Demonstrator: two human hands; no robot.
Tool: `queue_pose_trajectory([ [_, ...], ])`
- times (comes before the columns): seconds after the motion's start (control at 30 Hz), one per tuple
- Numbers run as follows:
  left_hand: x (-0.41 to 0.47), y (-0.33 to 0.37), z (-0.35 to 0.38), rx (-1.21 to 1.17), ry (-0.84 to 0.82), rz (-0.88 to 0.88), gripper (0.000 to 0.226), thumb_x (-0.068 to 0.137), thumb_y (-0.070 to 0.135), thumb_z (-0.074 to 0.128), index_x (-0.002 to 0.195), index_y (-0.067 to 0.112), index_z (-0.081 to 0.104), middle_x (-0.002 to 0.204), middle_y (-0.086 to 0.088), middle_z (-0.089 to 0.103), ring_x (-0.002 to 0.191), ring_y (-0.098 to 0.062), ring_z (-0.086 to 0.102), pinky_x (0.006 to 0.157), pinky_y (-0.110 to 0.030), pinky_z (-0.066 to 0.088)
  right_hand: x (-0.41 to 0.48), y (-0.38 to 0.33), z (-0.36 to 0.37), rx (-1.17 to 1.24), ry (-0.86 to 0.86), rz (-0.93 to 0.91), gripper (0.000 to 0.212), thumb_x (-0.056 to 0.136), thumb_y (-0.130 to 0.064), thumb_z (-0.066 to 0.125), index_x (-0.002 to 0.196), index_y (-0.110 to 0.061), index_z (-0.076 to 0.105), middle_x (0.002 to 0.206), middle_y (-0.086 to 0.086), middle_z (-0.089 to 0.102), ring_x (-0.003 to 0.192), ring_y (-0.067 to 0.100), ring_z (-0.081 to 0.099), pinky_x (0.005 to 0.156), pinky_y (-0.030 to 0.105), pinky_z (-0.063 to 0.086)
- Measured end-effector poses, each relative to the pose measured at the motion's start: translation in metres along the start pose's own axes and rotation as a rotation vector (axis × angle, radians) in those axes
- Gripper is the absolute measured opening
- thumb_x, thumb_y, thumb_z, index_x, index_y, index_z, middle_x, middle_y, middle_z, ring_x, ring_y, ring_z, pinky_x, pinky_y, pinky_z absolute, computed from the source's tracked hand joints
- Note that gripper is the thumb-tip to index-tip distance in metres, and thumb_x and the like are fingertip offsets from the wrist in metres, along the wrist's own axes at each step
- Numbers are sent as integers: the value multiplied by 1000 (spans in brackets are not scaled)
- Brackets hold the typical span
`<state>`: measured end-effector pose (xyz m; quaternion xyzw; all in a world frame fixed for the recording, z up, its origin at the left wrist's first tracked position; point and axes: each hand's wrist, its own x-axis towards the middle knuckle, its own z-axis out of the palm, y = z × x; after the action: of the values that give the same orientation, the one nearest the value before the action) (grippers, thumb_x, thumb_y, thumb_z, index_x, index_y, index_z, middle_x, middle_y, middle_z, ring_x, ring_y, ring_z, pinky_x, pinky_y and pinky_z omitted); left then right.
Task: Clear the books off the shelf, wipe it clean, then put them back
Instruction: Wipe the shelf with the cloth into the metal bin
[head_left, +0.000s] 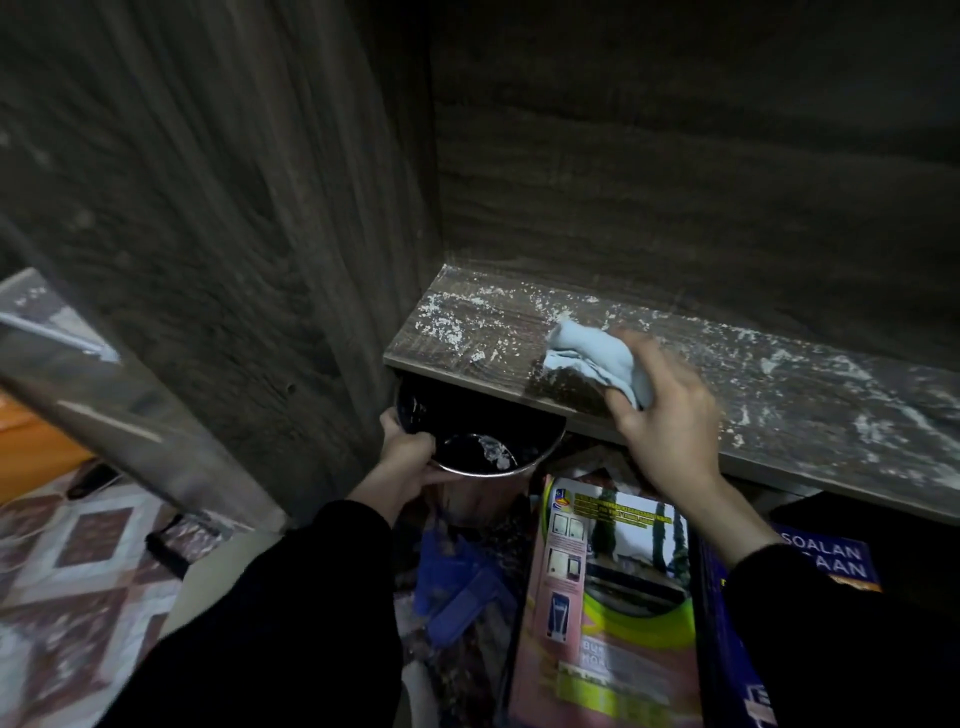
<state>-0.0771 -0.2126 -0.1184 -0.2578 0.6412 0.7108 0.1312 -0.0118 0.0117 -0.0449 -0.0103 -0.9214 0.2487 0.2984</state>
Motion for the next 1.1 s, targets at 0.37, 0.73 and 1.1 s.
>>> queue_pose_trajectory([
  [0.37,-52,12,-11,0,-130,-78,53,83,-19,31,114,23,22,99,0,41,81,-32,55,41,-45,54,38,-10,21,-55,-30,80,58,81,0,56,135,-20,50,123,9,60,106,29,44,78,34,37],
  [0.73,-54,9,-12,27,-146,-33,48,82,-19,32,108,21,24,96,4,38,83,-23,52,54,-51,54,61,57,19,-301,100,348,59,82,-1,55,136,-24,48,136,12,50,112,37,38,88,41,33],
  [1.1,-55,9,-13,43,-149,-25,51,82,-18,34,112,23,28,96,1,42,80,-24,54,45,-46,55,53,79,36,-446,-185,393,52,86,-23,56,136,-18,45,127,20,56,121,35,31,94,40,23],
])
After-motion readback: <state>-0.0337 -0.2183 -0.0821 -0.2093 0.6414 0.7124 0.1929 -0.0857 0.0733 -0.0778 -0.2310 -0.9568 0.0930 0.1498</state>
